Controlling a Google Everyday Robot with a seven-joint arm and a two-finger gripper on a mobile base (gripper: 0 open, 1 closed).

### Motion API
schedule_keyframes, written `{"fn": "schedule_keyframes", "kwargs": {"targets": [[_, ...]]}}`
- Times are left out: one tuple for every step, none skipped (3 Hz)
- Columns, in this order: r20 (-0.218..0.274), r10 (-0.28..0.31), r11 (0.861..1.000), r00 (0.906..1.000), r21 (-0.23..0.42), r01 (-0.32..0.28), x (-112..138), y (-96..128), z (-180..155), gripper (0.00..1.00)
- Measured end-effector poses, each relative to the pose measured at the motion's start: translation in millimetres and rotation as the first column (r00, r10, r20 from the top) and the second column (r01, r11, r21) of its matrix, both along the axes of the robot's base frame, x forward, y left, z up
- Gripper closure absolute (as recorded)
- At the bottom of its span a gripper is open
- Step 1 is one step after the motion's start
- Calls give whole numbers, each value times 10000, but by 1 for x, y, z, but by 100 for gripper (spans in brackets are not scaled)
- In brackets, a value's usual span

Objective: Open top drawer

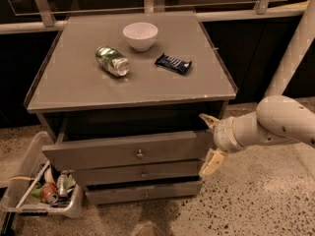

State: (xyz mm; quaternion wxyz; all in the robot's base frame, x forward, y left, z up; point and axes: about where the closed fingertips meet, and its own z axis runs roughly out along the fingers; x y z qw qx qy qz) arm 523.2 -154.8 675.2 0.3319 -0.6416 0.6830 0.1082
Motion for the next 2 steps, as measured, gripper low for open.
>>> {"fn": "schedule_keyframes", "kwargs": {"targets": [[-263, 288, 9991, 9992, 332, -279, 6, 12, -13, 0], [-450, 573, 9965, 9973, 631, -544, 12, 25, -24, 0]]}}
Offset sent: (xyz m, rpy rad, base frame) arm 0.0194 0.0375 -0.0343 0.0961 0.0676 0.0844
